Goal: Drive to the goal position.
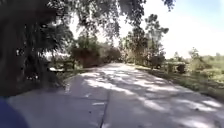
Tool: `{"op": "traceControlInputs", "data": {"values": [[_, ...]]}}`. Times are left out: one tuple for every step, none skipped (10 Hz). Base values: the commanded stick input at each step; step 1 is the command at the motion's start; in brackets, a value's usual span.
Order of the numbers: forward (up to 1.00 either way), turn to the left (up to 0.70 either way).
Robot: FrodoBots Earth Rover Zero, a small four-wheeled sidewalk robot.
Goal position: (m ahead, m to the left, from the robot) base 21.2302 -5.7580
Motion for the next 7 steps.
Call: {"op": "traceControlInputs", "data": {"values": [[0.70, 0.00], [0.70, 0.00], [0.70, 0.00], [0.70, 0.00], [0.70, 0.00], [0.70, 0.00], [0.70, 0.00]]}}
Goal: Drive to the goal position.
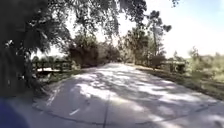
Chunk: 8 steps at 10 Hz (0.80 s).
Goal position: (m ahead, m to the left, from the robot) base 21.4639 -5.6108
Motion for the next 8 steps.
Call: {"op": "traceControlInputs", "data": {"values": [[0.70, 0.00], [0.70, 0.00], [0.70, 0.00], [0.70, 0.00], [0.70, 0.00], [0.70, 0.00], [0.70, 0.00], [0.70, 0.00]]}}
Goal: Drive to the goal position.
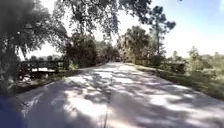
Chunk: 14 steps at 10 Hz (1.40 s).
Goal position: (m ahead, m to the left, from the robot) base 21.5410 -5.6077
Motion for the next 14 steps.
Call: {"op": "traceControlInputs", "data": {"values": [[0.70, 0.00], [0.70, 0.00], [0.70, 0.00], [0.70, 0.00], [0.70, 0.00], [0.70, 0.00], [0.70, 0.00], [0.70, 0.00], [0.70, 0.00], [0.70, 0.00], [0.70, 0.00], [0.70, 0.00], [0.70, 0.00], [0.70, 0.00]]}}
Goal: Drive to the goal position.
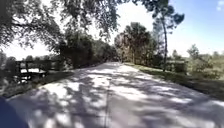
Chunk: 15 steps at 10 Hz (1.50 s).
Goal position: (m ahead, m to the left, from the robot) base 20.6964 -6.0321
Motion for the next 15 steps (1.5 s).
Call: {"op": "traceControlInputs", "data": {"values": [[0.70, 0.00], [0.70, 0.00], [0.70, 0.00], [0.70, 0.00], [0.70, 0.00], [0.70, 0.00], [0.70, 0.00], [0.70, 0.00], [0.70, 0.00], [0.70, 0.00], [0.70, 0.00], [0.70, 0.00], [0.70, 0.00], [0.70, 0.00], [0.70, 0.00]]}}
